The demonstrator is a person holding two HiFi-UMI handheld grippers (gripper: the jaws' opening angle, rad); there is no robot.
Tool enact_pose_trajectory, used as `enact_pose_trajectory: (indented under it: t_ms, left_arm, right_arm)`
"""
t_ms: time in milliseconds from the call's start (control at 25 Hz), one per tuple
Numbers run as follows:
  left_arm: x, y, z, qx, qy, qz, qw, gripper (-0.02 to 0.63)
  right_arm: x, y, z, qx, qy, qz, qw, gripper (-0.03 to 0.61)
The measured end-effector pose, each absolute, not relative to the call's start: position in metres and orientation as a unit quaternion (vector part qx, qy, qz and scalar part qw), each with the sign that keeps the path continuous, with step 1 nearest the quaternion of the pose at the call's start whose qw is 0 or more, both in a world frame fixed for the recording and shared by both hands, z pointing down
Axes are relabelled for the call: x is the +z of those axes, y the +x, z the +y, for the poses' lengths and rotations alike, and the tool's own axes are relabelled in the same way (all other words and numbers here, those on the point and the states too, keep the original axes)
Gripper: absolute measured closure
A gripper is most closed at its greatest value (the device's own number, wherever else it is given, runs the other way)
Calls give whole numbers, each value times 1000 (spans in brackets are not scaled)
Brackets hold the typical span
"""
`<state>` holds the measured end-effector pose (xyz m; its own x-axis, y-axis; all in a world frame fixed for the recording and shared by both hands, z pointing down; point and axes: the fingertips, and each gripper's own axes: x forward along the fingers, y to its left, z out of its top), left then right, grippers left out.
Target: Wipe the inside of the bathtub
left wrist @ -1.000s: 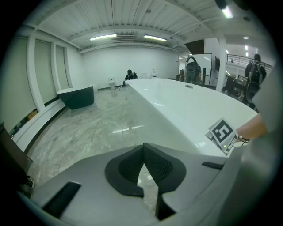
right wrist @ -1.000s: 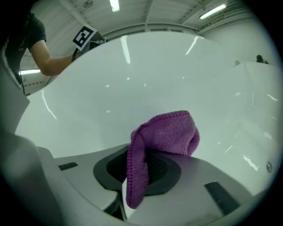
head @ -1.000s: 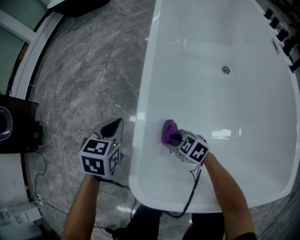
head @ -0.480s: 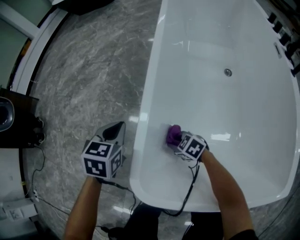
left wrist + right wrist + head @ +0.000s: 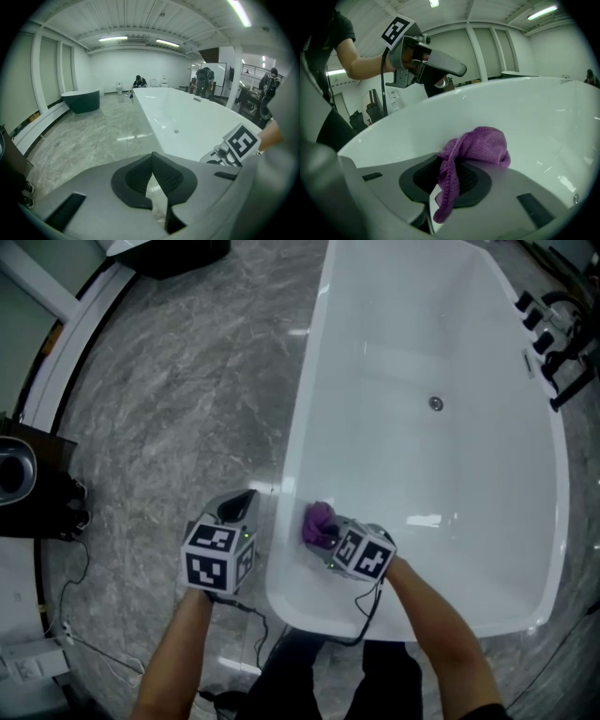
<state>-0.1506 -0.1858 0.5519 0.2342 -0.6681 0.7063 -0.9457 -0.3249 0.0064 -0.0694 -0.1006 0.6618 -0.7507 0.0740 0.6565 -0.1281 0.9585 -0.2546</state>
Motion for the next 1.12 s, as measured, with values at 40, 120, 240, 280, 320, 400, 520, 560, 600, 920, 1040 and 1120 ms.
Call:
enact_pose_trajectory:
  t_ms: [40,120,240,280,320,400,520,560,600,920,1040,1120]
  left_arm:
    - [545,-149,-185,305,755,-536,225,607]
    - [529,-146,-184,294,759,-535,227,607]
    - [503,-141,-181,282,766,-532,225,607]
    - [493,-138,-182,279,768,-531,225,607]
    - [481,-134,-184,275,770,-530,225,607]
    - [459,-125,-189,268,775,-526,225,607]
    - [425,-116,-191,247,787,-521,219,607]
    - [413,-114,-191,237,792,-519,216,607]
    - [401,-113,-191,227,796,-518,213,607]
    - [299,-80,-178,152,842,-483,186,607]
    - [267,-52,-171,136,860,-464,162,607]
    - [244,-28,-164,126,869,-455,149,607]
  right_arm:
    - [652,-71,-100,148,21,-927,344,518]
    - [629,-74,-102,164,45,-933,318,518]
    - [586,-72,-108,189,94,-939,272,518]
    - [568,-68,-112,193,107,-940,259,518]
    - [549,-64,-117,195,120,-942,247,518]
    - [509,-53,-128,194,145,-944,224,518]
    - [454,-41,-140,180,188,-945,199,518]
    - [436,-37,-143,173,204,-944,192,518]
    - [418,-34,-147,166,221,-943,185,517]
    - [272,0,-152,108,344,-924,128,517]
    - [233,27,-145,84,393,-910,106,517]
    - [211,50,-136,73,416,-902,90,517]
